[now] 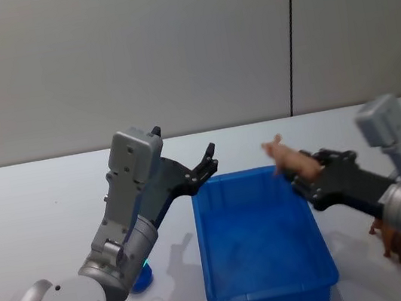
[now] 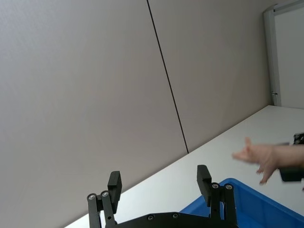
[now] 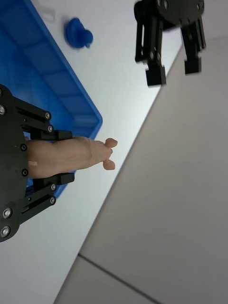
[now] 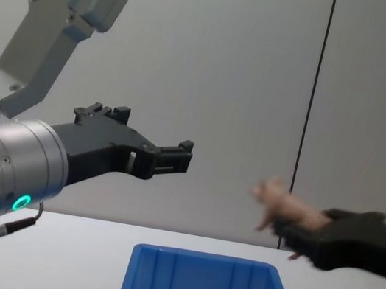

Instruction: Pick up the two dolls from the table and place them into the box.

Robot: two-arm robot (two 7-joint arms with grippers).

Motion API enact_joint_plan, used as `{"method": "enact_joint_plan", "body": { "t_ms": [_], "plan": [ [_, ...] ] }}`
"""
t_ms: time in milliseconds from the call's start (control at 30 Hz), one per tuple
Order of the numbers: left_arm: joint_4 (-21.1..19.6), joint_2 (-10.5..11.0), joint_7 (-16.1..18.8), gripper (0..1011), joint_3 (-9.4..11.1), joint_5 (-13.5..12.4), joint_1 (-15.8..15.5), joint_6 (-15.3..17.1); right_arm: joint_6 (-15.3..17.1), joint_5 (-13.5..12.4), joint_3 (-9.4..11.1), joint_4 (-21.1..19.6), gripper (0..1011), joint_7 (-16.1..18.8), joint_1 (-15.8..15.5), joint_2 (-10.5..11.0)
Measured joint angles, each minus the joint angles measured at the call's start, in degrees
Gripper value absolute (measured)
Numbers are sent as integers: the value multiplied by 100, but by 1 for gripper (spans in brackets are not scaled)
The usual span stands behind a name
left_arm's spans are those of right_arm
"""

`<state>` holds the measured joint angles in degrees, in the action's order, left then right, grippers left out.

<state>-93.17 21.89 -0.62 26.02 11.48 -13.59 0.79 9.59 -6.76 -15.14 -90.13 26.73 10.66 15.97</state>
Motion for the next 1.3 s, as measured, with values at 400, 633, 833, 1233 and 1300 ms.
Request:
{"method": "enact_joint_plan", "body": {
  "t_ms": [400,633,833,1233,1300],
  "plan": [
    [0,0,0,1004,0,0,0,0,201,280,-298,380,708,363,261,-289],
    [0,0,0,1004,0,0,0,0,238,308,-324,462,874,305,300,-318],
    [0,0,0,1003,0,0,0,0,255,253,-254,433,1001,100,231,-228],
    [0,0,0,1004,0,0,0,0,390,-96,52,10,1001,-377,-236,228],
    [0,0,0,1004,0,0,0,0,444,-175,105,-76,1001,-465,-338,320]
  ]
}}
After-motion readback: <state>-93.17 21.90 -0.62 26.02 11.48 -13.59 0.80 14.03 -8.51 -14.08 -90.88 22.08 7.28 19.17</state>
